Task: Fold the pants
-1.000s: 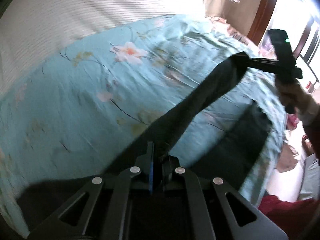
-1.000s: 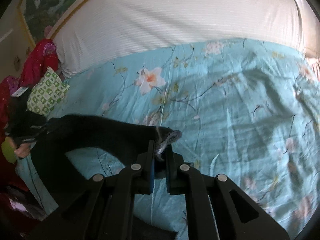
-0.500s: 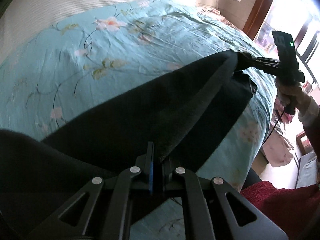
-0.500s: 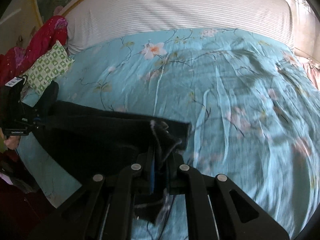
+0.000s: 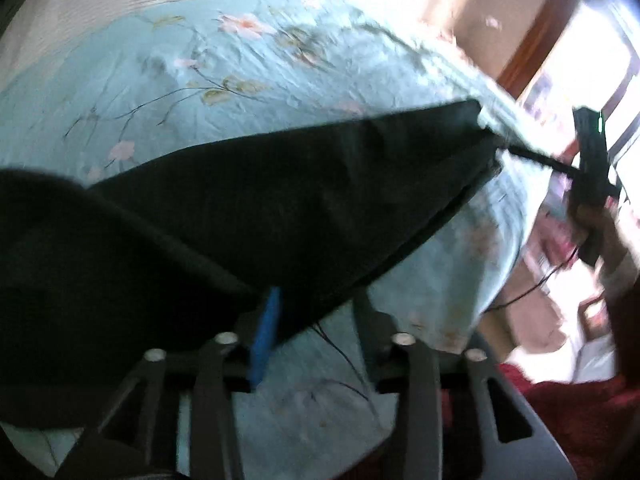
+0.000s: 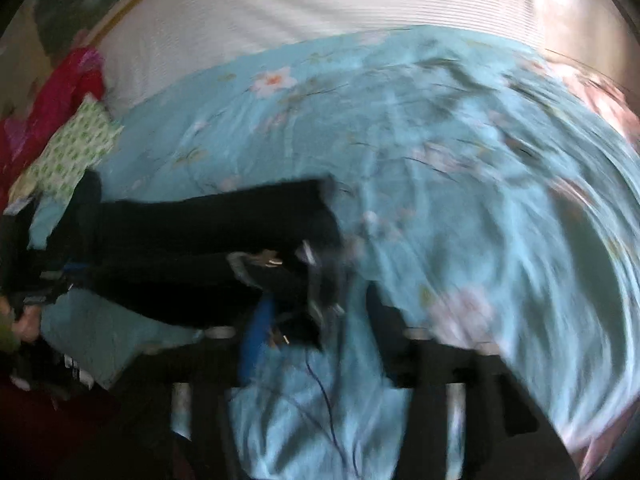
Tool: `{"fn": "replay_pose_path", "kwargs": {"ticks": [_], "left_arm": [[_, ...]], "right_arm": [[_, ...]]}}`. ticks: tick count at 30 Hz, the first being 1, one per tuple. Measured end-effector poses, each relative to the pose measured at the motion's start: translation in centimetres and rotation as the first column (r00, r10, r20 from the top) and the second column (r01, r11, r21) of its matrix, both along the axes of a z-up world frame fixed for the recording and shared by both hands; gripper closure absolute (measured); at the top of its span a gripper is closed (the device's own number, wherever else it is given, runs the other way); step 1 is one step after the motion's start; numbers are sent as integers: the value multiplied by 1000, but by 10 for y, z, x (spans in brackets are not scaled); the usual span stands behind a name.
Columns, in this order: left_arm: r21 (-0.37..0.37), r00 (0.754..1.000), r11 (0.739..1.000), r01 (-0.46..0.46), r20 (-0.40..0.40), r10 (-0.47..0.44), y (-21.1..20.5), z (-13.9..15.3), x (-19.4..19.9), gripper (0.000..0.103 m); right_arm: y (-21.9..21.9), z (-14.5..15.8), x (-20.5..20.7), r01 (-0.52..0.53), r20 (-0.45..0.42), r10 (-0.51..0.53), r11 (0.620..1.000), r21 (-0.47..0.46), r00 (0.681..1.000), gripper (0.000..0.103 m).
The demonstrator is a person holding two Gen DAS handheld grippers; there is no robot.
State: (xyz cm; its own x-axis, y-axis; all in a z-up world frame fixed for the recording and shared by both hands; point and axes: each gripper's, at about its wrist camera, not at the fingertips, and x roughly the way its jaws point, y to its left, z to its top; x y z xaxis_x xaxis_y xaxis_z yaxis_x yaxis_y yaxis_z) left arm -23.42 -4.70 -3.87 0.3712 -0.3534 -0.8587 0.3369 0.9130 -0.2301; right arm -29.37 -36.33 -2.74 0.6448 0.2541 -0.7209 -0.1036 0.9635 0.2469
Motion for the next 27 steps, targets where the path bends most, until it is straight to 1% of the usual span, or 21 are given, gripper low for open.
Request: {"fn": "replay_pose_path", "kwargs": {"ticks": [1, 2, 5, 6, 8, 9, 10, 12, 13, 16, 18, 19, 20, 22, 23, 25, 26, 27], "left_arm": [[-10, 1000, 1000, -29, 0, 29, 5, 4, -3, 43], [-10, 999, 998, -54, -1, 54, 8, 8, -4, 39], [-39, 987, 986, -162, -18, 162, 28, 16, -4, 36], [-48, 981, 980, -193, -25, 192, 35, 18, -2, 34], [-48, 962, 961, -273, -37, 272, 50, 20, 4, 32], [-33, 944, 945, -327, -50, 325, 57, 21, 9, 31], [-28, 934, 934, -355, -57, 353, 64, 21, 12, 30], [0, 903, 906, -424, -84, 422, 73, 22, 22, 30], [14, 887, 891, -454, -88, 454, 80, 23, 28, 30], [24, 840, 845, -534, -100, 534, 100, 30, 46, 30], [52, 793, 800, -598, -109, 600, 115, 38, 63, 30], [60, 778, 785, -616, -110, 619, 119, 40, 69, 30], [70, 759, 767, -638, -111, 641, 126, 42, 77, 30], [113, 723, 731, -673, -104, 683, 136, 47, 97, 29], [138, 711, 716, -684, -97, 697, 139, 49, 109, 28], [219, 689, 689, -691, -89, 719, 145, 47, 133, 28], [240, 684, 683, -690, -94, 723, 147, 45, 140, 28], [264, 685, 683, -681, -101, 722, 149, 41, 149, 28]], "right_arm": [[-3, 2, -6, 14, 9, -14, 1000, 16, 1000, 44], [-4, 5, -15, 33, 17, -33, 999, 44, 999, 44], [2, 8, -31, 52, 29, -57, 987, 150, 998, 44], [8, 7, -33, 48, 28, -54, 983, 175, 998, 44], [24, 3, -33, 36, 21, -41, 977, 209, 999, 44], [32, 1, -30, 34, 15, -38, 976, 217, 999, 44], [40, 0, -30, 34, 9, -37, 974, 224, 999, 44], [58, -3, -22, 3, 8, -6, 964, 265, 1000, 44], [70, -3, -18, -23, 9, 21, 961, 276, 1000, 44], [116, 0, -3, -138, 24, 136, 951, 276, 990, 44], [150, 2, 8, -219, 28, 220, 938, 268, 975, 44], [172, 2, 15, -270, 32, 272, 926, 262, 962, 44], [186, 1, 21, -300, 32, 302, 918, 258, 953, 44], [221, -3, 35, -376, 25, 382, 895, 241, 924, 44], [236, -6, 42, -400, 16, 408, 887, 232, 913, 44], [259, -10, 53, -444, 7, 454, 866, 229, 891, 44], [273, -12, 59, -469, 4, 480, 854, 225, 877, 44], [283, -14, 63, -490, 1, 501, 845, 216, 865, 44]]}}
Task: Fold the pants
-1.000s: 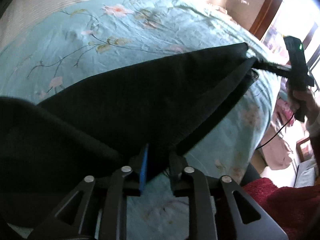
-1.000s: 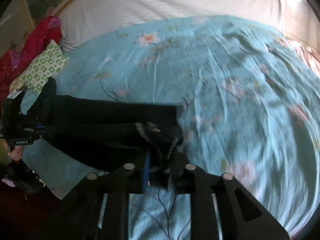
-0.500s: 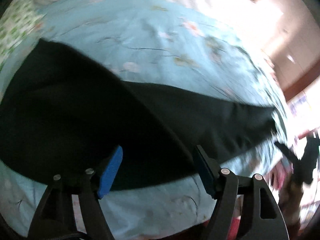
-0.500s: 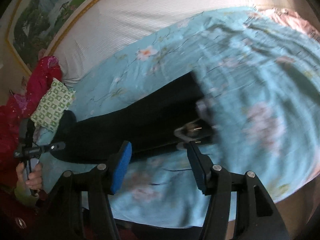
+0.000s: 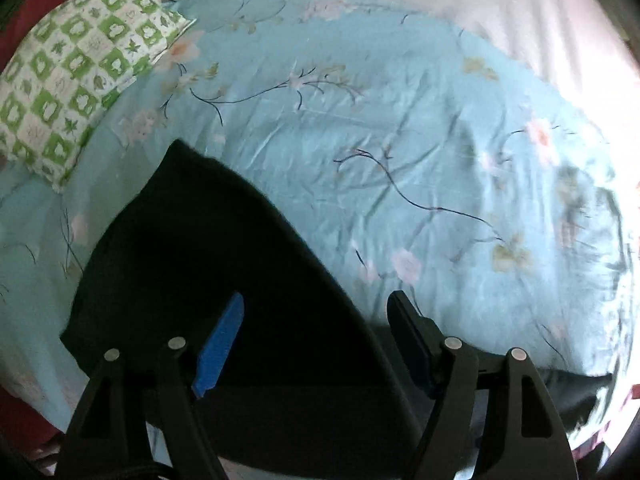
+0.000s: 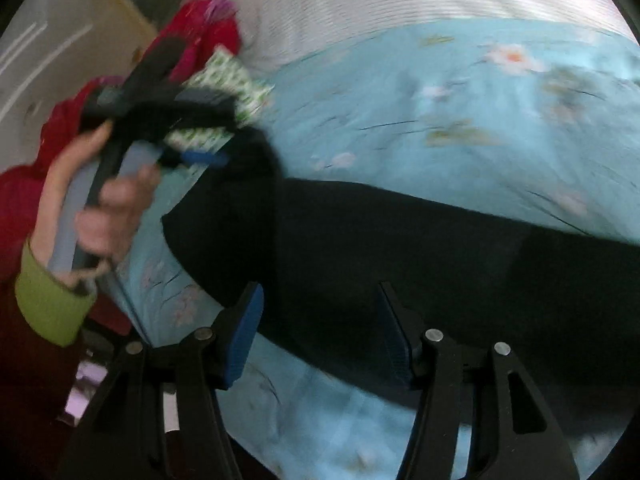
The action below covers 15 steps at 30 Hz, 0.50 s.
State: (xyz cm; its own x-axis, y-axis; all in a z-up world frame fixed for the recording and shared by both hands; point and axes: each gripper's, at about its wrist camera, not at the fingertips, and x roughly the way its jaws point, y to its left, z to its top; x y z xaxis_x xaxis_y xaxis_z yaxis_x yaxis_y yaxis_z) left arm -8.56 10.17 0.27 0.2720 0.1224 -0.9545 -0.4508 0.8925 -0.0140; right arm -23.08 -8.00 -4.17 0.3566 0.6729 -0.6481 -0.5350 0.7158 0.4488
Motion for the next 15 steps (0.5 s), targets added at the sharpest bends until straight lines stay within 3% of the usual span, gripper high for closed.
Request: {"fn": "replay_pose_path", "kwargs": {"ticks": [6, 8, 9, 10, 12, 15], "left_arm": [[100, 991, 994, 38, -132, -24, -5, -25, 25, 30], [120, 986, 991, 63, -158, -43, -5, -34, 27, 50], [107, 984, 992, 71, -172, -52, -3, -39, 24, 81], [88, 983, 994, 70, -178, -54, 0, -43, 21, 93], [54, 991, 997, 55, -127, -48, 10, -41, 7, 96], [-23, 999, 999, 24, 31, -23, 24, -18, -32, 99]], "right_arm": [[48, -19, 24, -106, -19, 105, 992, -62, 994, 44], [55, -24, 29, -126, -25, 125, 989, -76, 992, 44], [57, -25, 30, -132, -20, 131, 987, -86, 991, 49], [58, -24, 28, -140, -9, 140, 985, -99, 990, 55], [63, -22, 26, -165, 5, 167, 978, -130, 986, 88], [65, -10, 20, -181, 50, 190, 974, -139, 981, 96]]}}
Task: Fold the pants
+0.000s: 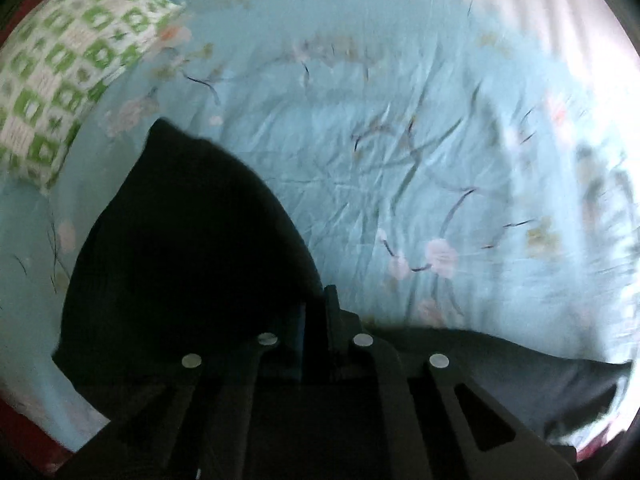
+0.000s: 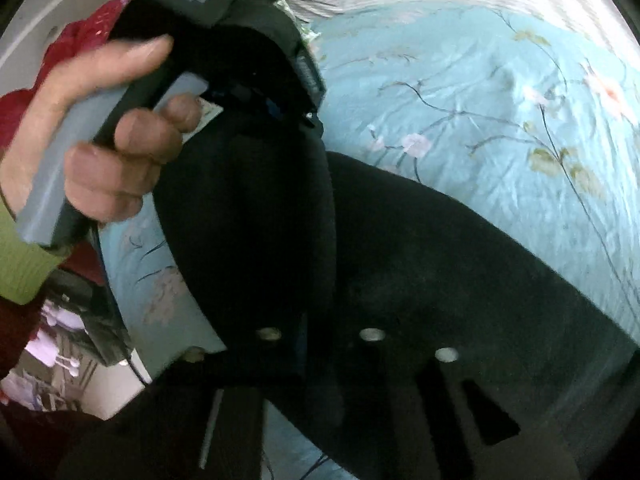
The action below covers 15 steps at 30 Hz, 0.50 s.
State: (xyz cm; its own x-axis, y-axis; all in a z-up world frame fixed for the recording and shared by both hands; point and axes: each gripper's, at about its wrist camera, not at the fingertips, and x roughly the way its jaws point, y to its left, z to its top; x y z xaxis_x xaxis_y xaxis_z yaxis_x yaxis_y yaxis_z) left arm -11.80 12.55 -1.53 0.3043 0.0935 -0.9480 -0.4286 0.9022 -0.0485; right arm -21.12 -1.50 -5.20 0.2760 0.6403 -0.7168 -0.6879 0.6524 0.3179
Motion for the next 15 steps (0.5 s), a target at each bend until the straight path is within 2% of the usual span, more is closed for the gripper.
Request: {"fn": "replay_pose_path", "kwargs": {"ticks": [2, 6, 9, 15], "left_arm": [[-52, 993, 998, -21, 118, 27, 10, 20, -39, 99], [-99, 967, 993, -69, 238, 91, 20, 42, -104, 99], [-164, 949, 981, -108, 276, 151, 28, 40, -147, 99], [-253, 933, 958, -136, 292, 209, 39, 2, -191, 99]], "right_arm": [[0, 11, -7, -15, 27, 14, 1000, 17, 1000, 96], [2, 32, -26, -74, 103, 72, 997, 19, 992, 97], [5, 35, -36, -112, 138, 113, 994, -19, 984, 97], [21, 16, -45, -165, 140, 182, 978, -130, 973, 97]]}}
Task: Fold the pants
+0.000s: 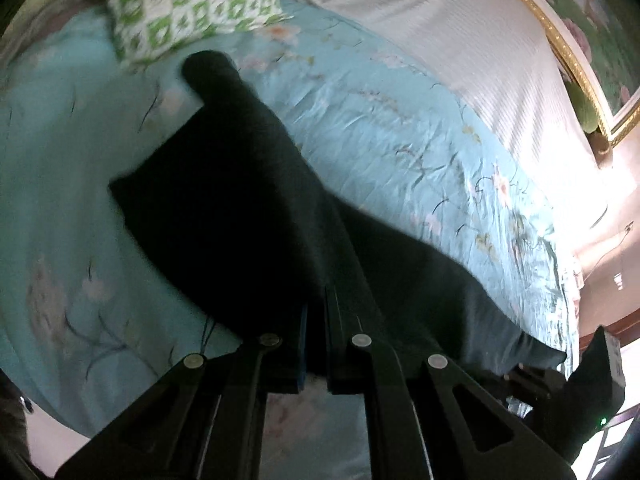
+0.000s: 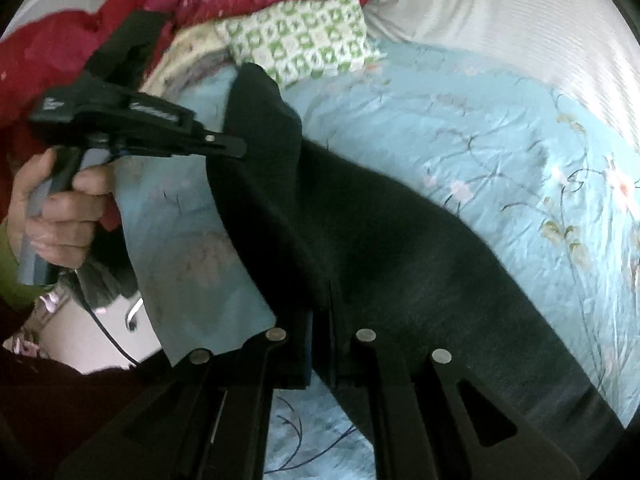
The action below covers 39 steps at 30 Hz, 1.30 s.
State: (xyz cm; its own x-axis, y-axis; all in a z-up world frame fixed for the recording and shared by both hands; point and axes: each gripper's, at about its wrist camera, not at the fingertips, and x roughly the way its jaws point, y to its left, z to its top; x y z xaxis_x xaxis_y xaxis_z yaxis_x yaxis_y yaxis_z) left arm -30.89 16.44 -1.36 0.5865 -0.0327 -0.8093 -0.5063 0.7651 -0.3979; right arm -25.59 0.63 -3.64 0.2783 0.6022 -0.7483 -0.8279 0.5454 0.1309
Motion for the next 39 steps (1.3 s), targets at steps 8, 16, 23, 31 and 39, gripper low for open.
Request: {"fn": "replay_pose_path", "kwargs": {"ticks": [8, 16, 23, 31, 39], "left_arm": [[-105, 999, 994, -24, 37, 28, 8, -34, -15, 98], [-105, 999, 994, -26, 33, 30, 16, -44, -21, 92], [5, 994, 994, -107, -19, 107, 40, -30, -45, 62], [-24, 980, 984, -179, -92, 176, 75, -31, -38, 33], [-49, 968, 972, -229, -117, 222, 107, -37, -14, 30]], "right_arm": [[11, -7, -2, 1, 5, -1, 998, -70, 1000, 97], [17, -15, -1, -6, -45, 2, 994, -105, 999, 90], [9, -5, 0, -21, -173, 25, 1000, 24, 985, 62], [-23, 18, 60, 225, -247, -184, 963, 151, 951, 62], [-22, 5, 143, 338, -336, -288, 936, 100, 897, 62]]}}
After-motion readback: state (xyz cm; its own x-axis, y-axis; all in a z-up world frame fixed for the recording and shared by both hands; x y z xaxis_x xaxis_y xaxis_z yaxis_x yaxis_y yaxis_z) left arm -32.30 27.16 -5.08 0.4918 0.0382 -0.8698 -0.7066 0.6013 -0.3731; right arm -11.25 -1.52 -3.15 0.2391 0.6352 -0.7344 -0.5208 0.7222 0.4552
